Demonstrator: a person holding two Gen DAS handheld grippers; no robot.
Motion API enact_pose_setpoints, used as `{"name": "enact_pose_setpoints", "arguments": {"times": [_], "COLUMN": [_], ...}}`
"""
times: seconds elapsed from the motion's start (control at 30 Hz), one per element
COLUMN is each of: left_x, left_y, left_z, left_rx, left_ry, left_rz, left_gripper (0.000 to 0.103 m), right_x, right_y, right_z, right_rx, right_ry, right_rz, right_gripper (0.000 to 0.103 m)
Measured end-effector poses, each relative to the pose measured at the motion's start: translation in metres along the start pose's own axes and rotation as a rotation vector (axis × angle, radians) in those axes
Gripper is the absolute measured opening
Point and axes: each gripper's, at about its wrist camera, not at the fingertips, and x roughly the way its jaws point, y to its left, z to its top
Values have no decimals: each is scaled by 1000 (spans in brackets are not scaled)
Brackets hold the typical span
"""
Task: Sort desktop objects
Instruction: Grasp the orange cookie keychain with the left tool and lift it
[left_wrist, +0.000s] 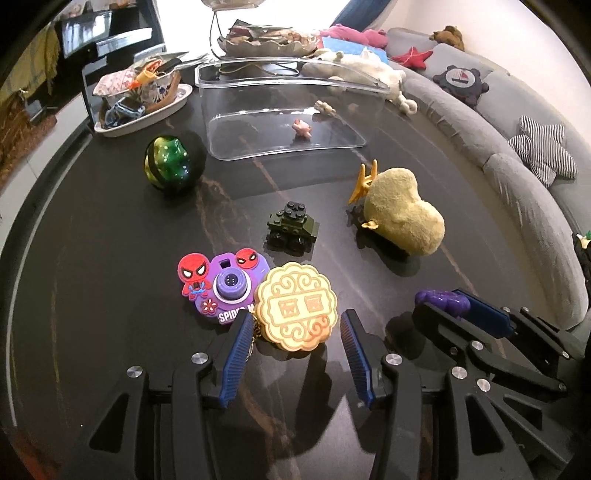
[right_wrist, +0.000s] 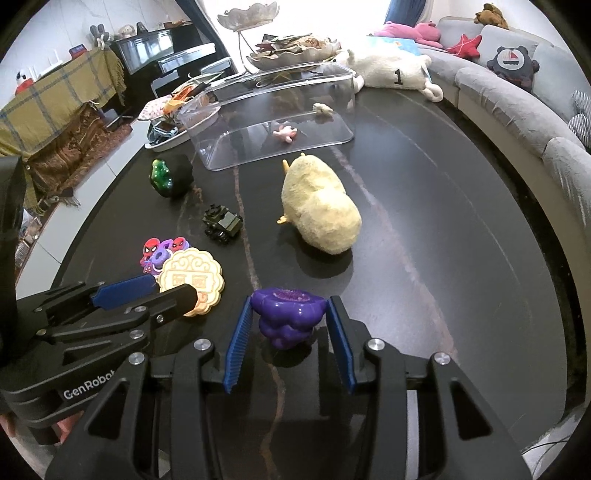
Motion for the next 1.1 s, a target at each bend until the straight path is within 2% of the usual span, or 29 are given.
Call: {"name": "enact_pose_setpoints", "arguments": {"times": [0.13, 0.37, 0.67, 0.8, 1.1], "left_x": [3, 12, 20, 26, 27], "left_y": [-7, -18, -29, -39, -34], "left_z": [3, 3, -2, -9, -10], "left_rx": [56, 105, 178, 244, 208], "left_ry": [2, 4, -41, -63, -90], "left_rz": [47, 123, 216, 265, 257], "left_gripper": [56, 56, 57, 64, 63], "right_x": [0, 6, 8, 10, 14], "right_y": [-6, -15, -22, -22, -24], "right_z": [-1, -3, -3, -3, -4], "right_rx": [15, 44, 69, 75, 81], "right_ry": [-2, 12, 16, 21, 33], "right_rz": [19, 39, 40, 52, 57], "right_gripper": [38, 38, 39, 39, 39]}}
